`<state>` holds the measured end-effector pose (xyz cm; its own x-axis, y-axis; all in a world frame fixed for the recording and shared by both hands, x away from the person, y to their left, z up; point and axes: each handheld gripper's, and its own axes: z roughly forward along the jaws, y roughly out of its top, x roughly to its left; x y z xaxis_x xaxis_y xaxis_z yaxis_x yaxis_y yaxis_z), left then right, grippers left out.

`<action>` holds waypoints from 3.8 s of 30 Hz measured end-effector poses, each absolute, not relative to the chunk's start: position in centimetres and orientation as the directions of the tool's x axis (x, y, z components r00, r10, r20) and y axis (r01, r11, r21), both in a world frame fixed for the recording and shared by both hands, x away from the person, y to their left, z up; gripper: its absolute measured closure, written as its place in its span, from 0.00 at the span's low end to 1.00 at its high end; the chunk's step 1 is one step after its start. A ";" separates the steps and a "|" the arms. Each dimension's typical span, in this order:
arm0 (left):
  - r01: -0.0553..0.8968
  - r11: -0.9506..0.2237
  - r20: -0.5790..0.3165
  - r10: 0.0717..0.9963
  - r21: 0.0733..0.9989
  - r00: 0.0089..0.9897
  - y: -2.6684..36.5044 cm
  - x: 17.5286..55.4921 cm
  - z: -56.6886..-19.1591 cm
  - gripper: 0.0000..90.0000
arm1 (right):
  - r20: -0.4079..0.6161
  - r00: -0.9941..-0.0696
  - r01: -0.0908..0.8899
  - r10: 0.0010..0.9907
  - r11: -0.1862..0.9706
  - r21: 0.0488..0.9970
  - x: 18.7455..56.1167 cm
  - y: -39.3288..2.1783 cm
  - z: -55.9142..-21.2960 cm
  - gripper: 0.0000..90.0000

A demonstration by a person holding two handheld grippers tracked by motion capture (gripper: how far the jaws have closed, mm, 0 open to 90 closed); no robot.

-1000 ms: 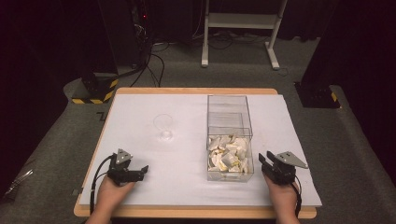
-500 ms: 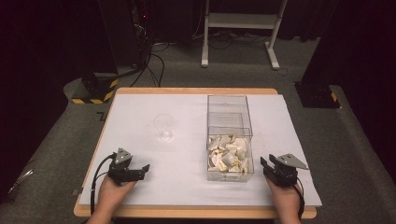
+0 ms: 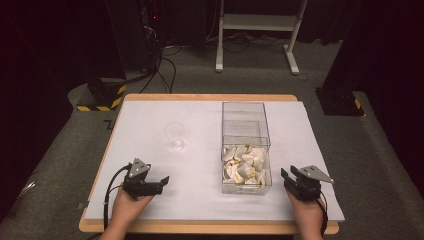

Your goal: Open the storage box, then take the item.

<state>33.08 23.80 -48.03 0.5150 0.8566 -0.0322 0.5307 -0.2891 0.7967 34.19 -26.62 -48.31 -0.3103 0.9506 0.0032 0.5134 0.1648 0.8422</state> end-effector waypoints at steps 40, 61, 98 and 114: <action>0.425 -0.277 -0.083 0.751 0.862 0.656 16.3 34.2 -42.7 0.17 | 0.038 -0.327 0.531 0.944 0.150 0.834 34.5 -27.1 -48.7 0.70; 0.381 -0.311 -0.077 0.679 0.871 0.730 11.9 34.6 -41.3 0.18 | 0.041 -0.316 0.542 0.948 0.145 0.828 34.9 -27.1 -49.0 0.68; 0.358 -0.395 -0.067 0.588 0.846 0.806 3.5 36.6 -41.8 0.27 | 0.080 -0.315 0.546 0.946 0.112 0.831 34.9 -27.7 -49.1 0.66; 0.387 -0.465 -0.077 0.556 0.797 0.828 1.5 38.1 -42.2 0.43 | 0.088 -0.315 0.544 0.945 0.104 0.833 34.9 -27.9 -49.1 0.66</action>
